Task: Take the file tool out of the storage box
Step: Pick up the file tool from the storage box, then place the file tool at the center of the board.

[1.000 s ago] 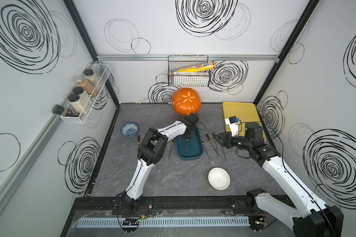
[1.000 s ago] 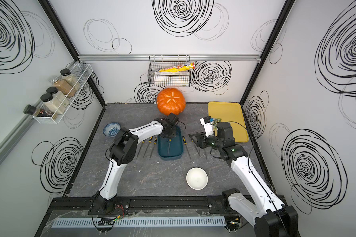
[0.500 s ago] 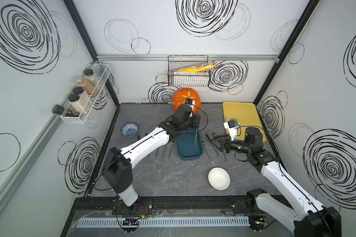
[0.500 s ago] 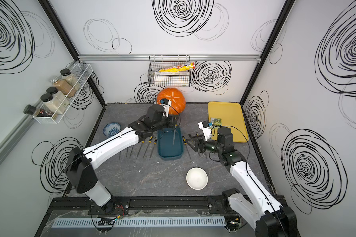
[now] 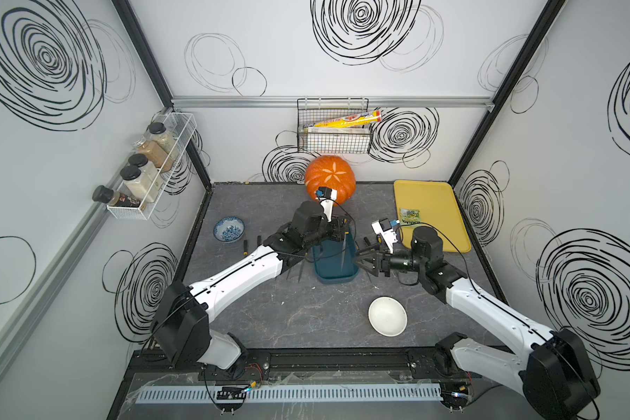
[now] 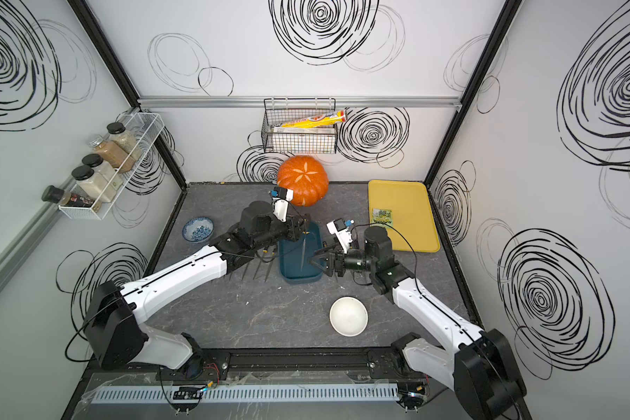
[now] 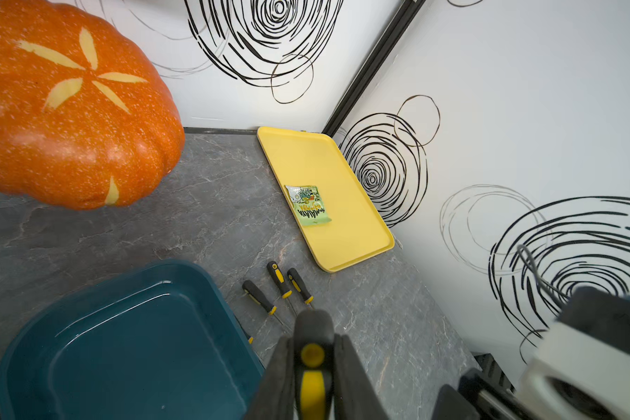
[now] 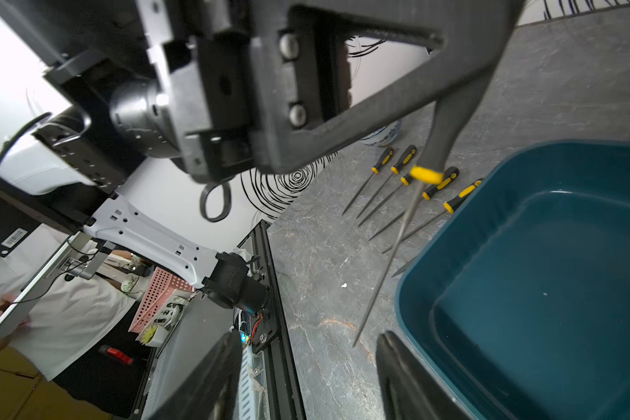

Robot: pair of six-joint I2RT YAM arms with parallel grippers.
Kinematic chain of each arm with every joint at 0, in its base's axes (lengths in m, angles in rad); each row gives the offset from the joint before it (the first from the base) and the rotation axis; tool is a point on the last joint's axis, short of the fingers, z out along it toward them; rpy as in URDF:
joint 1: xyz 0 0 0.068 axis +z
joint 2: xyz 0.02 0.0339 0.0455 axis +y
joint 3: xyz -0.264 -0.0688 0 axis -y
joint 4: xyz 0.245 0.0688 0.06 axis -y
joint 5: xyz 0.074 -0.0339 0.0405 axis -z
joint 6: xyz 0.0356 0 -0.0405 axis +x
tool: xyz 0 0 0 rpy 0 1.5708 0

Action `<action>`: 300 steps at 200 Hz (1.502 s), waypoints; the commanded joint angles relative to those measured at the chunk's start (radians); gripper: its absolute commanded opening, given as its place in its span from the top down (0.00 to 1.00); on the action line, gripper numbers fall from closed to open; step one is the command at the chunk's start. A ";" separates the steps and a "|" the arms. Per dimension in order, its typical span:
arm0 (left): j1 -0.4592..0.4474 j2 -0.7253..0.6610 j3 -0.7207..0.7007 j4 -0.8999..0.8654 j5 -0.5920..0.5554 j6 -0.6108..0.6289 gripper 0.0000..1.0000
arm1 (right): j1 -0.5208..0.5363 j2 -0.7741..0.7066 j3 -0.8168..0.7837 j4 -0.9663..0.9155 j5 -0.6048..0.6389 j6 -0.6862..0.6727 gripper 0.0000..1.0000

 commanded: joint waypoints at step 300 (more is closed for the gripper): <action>0.083 -0.272 -0.327 0.076 0.215 -0.060 0.01 | -0.172 0.535 0.547 -1.303 0.983 -0.241 1.00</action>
